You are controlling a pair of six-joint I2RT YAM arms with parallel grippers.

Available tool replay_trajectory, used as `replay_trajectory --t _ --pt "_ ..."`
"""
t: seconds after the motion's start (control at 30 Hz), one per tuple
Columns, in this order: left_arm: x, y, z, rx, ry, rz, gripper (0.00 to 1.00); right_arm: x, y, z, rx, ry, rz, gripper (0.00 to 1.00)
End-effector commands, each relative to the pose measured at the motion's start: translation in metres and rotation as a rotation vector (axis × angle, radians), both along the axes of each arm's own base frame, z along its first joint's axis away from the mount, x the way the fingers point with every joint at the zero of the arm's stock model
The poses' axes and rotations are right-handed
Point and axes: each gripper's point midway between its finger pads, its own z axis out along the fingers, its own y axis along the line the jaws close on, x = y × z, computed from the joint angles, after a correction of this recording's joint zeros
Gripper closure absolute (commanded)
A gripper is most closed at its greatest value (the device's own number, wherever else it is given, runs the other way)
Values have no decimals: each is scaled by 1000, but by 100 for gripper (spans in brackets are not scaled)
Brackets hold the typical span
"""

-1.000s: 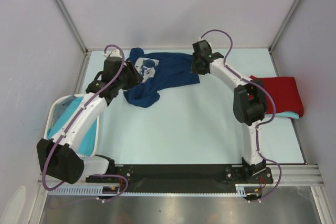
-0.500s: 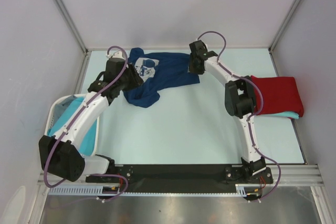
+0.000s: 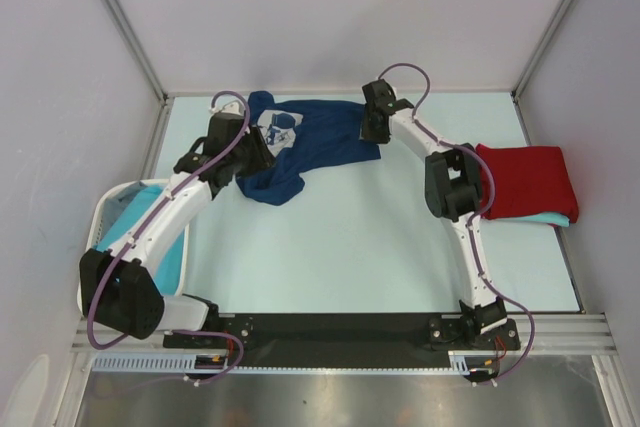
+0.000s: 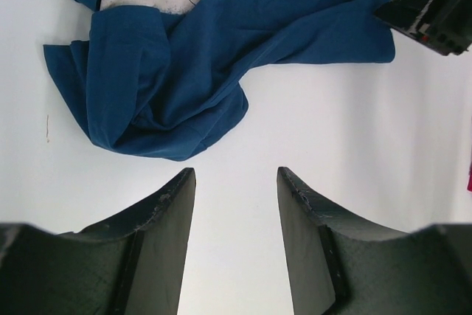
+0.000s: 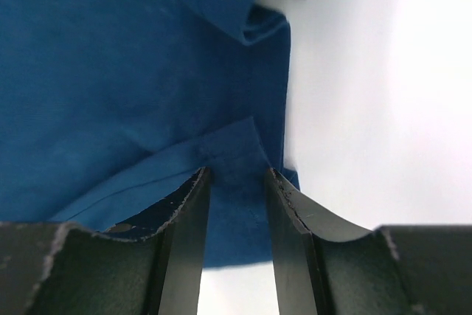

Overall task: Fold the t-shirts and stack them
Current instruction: Flatten out the tshirt

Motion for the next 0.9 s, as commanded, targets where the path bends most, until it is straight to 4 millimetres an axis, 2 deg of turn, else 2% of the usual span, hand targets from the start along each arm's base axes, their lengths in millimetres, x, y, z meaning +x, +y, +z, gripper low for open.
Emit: replay_trajectory --t 0.0,0.1,0.2,0.37,0.43,0.5,0.53,0.57,0.6,0.63,0.7,0.73,0.77,0.8,0.83,0.87 --pt "-4 -5 -3 7 0 -37 47 10 3 -1 4 -15 -1 59" --pt "-5 -5 -5 11 7 -40 47 12 1 -5 2 -9 -5 61" --pt "-6 -6 -7 13 10 -44 47 13 2 -4 7 -13 -5 69" --pt "-6 -8 -10 16 18 -53 47 9 2 -6 -7 -6 -5 94" --pt "-6 -10 -10 14 19 -57 47 5 1 -6 -17 -2 -7 99" --pt "-6 -12 -12 14 24 -63 47 2 0 -4 -23 -4 -5 100" --pt "-6 -13 -12 13 23 -64 47 1 -2 3 -24 -14 -8 100" --pt "-6 -14 -13 12 25 -66 47 -3 -4 1 -32 -4 -12 100" --pt "-6 -15 -13 13 26 -70 47 -4 -6 5 -36 -9 -15 100" --pt "-7 -15 -13 13 26 -72 47 -5 -8 17 -36 -28 -21 100" --pt "-8 -15 -13 13 24 -73 47 -16 -15 20 -50 -21 -30 100" --pt "-8 -16 -12 13 21 -75 47 -18 -17 40 -40 -63 -30 100" --pt "-9 -16 -12 11 22 -75 47 -31 -21 31 -56 -37 -30 100" --pt "-10 -16 -12 13 21 -77 47 -37 -23 32 -61 -37 -31 100" --pt "-10 -16 -14 14 24 -77 47 -39 -26 40 -65 -59 -37 100" --pt "-11 -16 -13 12 23 -78 47 -43 -28 56 -58 -86 -40 100"
